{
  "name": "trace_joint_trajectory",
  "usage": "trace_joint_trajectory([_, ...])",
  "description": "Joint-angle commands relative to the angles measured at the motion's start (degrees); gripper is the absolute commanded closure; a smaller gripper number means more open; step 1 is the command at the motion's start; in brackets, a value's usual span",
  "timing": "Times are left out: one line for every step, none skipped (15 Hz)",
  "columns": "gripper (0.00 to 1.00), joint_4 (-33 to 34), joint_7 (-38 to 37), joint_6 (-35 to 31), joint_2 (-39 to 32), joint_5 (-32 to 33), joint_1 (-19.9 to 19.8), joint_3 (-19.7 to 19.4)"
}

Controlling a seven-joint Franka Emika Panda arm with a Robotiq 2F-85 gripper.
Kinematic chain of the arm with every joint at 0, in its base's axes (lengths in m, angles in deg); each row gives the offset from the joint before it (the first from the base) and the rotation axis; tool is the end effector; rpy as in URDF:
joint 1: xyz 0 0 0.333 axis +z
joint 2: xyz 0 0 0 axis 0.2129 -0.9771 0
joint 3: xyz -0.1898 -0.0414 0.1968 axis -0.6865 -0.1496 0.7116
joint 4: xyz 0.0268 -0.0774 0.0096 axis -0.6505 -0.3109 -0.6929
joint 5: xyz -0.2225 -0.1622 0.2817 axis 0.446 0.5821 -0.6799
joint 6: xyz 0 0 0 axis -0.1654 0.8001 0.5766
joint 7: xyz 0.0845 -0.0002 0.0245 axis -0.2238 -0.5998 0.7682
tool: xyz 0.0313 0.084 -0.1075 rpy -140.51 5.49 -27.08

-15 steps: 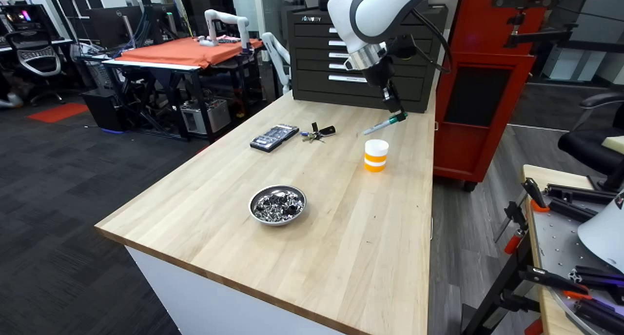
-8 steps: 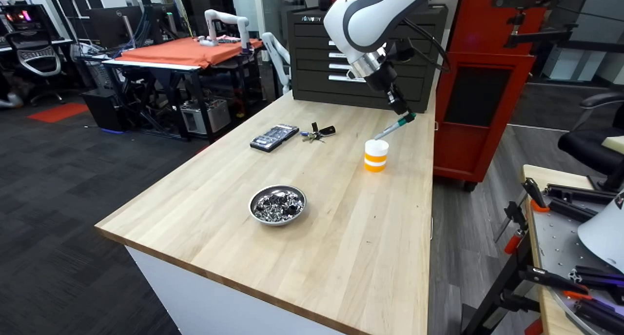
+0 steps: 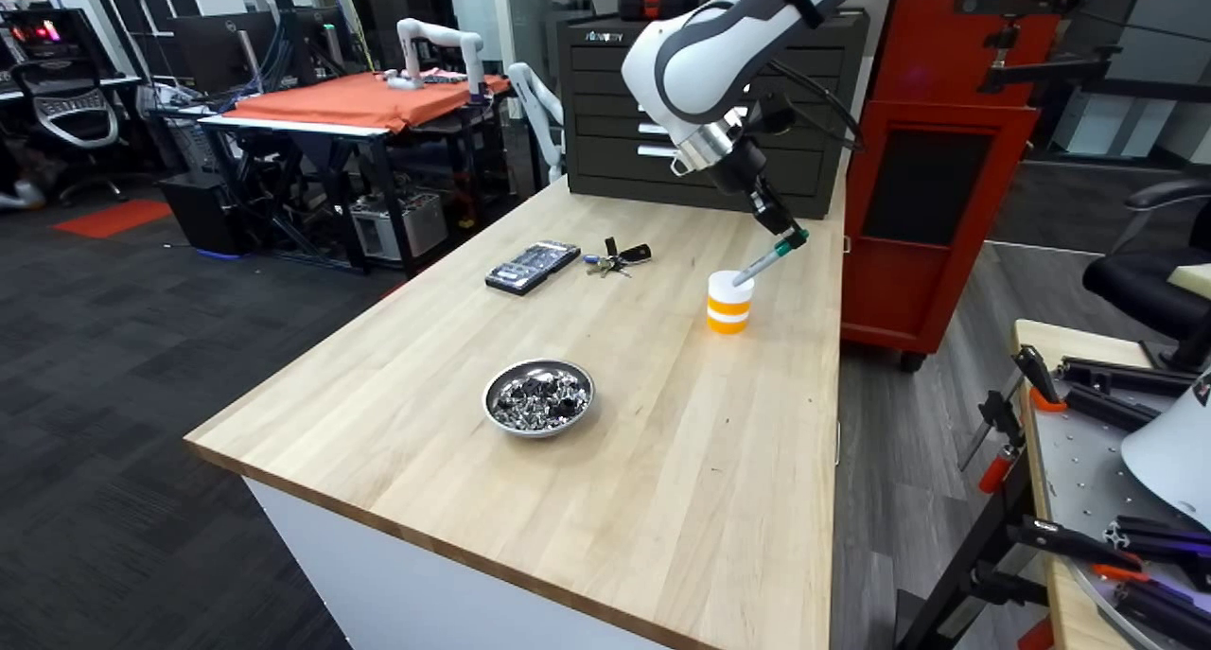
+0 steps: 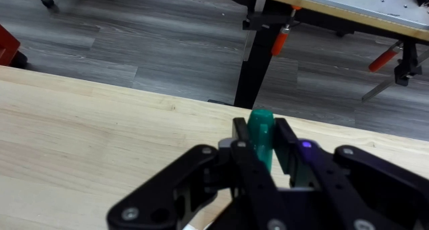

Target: Put the marker in the mug

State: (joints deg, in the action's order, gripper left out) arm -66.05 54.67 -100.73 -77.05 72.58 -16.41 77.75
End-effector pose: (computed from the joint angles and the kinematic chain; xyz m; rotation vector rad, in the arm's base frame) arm 0.5465 -0.1035 0.1970 2.7845 0.4451 -1.1039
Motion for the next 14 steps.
trace_joint_trajectory([0.94, 3.8, 2.2, 2.6, -3.1, 0.6, -0.9, 0.8])
trace_joint_trajectory([0.94, 4.6, 2.8, 2.7, -4.0, 0.7, -0.9, 0.9])
trace_joint_trajectory([0.94, 5.1, 3.3, 2.8, -4.6, 0.8, -0.9, 0.9])
trace_joint_trajectory([0.94, 6.0, 3.8, 2.8, -5.5, 0.9, -0.9, 0.9])
trace_joint_trajectory([0.94, 6.7, 4.1, 3.0, -6.2, 1.0, -0.9, 0.9])
trace_joint_trajectory([0.94, 7.7, 4.1, 3.2, -7.1, 1.1, -0.9, 0.8])
trace_joint_trajectory([0.74, 8.5, 4.2, 3.2, -7.8, 1.1, -0.9, 0.8])
trace_joint_trajectory([0.50, 9.2, 4.4, 2.6, -8.2, 1.1, -1.0, 0.8])
trace_joint_trajectory([0.49, 9.9, 4.5, 2.5, -8.7, 1.2, -1.0, 0.8])
trace_joint_trajectory([0.47, 10.4, 4.3, 1.7, -8.8, 1.2, -1.1, 0.8])
trace_joint_trajectory([0.41, 10.8, 4.4, 1.3, -8.9, 1.1, -1.1, 0.8])
trace_joint_trajectory([0.35, 10.8, 4.2, 0.4, -8.5, 1.2, -1.1, 0.8])
trace_joint_trajectory([0.28, 11.1, 4.1, 0.0, -8.4, 1.1, -1.2, 0.9])
trace_joint_trajectory([0.23, 11.0, 4.0, -0.7, -8.0, 1.3, -1.1, 0.8])
